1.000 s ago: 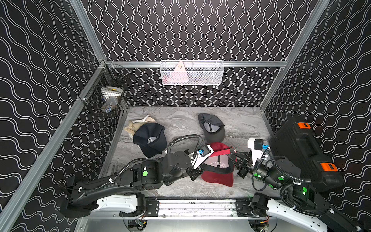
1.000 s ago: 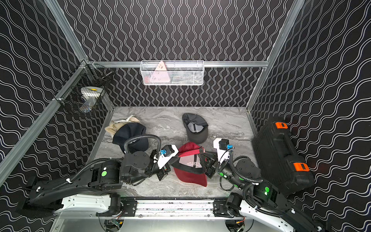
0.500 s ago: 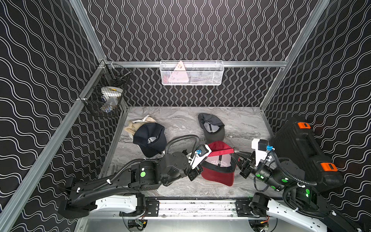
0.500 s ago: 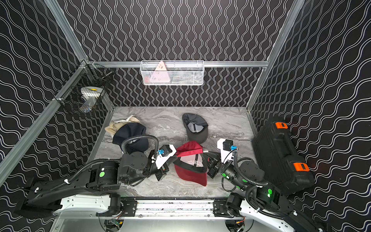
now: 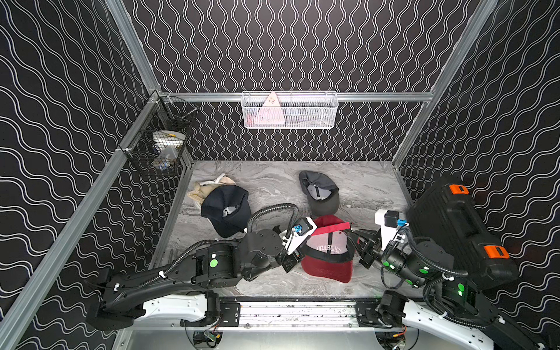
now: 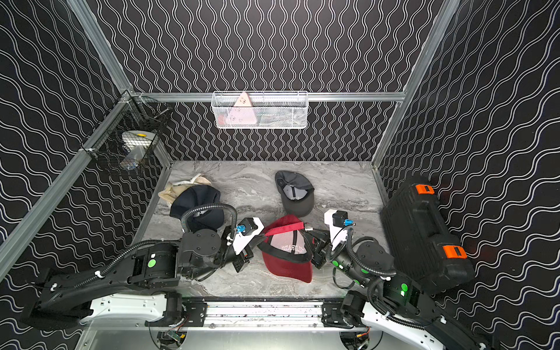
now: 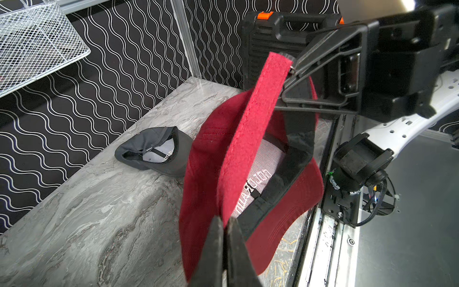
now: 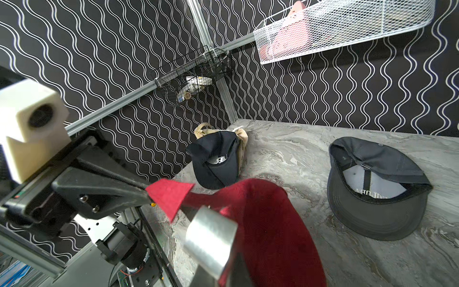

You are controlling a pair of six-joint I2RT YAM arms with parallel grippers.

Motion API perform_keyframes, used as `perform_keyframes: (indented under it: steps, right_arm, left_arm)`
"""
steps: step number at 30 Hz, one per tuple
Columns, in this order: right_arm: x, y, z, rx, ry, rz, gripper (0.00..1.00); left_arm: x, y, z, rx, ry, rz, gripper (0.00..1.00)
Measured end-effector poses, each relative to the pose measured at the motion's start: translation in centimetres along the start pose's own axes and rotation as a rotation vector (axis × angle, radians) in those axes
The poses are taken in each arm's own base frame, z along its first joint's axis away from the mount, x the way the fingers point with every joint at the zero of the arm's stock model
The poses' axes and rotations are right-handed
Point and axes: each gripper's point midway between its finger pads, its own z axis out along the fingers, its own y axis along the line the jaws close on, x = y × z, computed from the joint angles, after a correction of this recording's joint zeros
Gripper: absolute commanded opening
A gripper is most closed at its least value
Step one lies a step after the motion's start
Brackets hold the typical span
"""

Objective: Open the adjustable buckle of the baseball cap
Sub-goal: Pull the adjustable strap on the baseball cap.

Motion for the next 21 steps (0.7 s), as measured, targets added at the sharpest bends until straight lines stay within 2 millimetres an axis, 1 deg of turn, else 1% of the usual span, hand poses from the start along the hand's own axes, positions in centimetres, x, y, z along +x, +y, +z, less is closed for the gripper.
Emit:
perform_keyframes:
  steps: [7, 13, 18, 19, 21]
  right_arm:
    - [3.7, -1.1, 2.2, 0.054, 0.119, -0.002, 0.00]
    - [6.4, -1.6, 3.3, 0.067, 0.198, 0.001, 0.00]
    - [7.5, -1.7, 3.6, 0.062, 0.227, 0.012, 0.00]
    - [7.6, -1.7, 3.7, 0.064, 0.229, 0.013, 0.01]
    - [7.9, -1.7, 3.8, 0.064, 0.238, 0.013, 0.05]
  left_arm:
    - [0.4, 0.3, 0.0, -0.016, 0.020, 0.008, 0.00]
    - [0.2, 0.5, -0.2, -0.023, 0.012, 0.008, 0.00]
    - [-0.4, 0.6, -0.4, -0.027, -0.005, 0.016, 0.00]
    - [-0.5, 0.6, -0.4, -0.029, -0.006, 0.019, 0.00]
    - [-0.6, 0.7, -0.4, -0.033, -0.010, 0.017, 0.00]
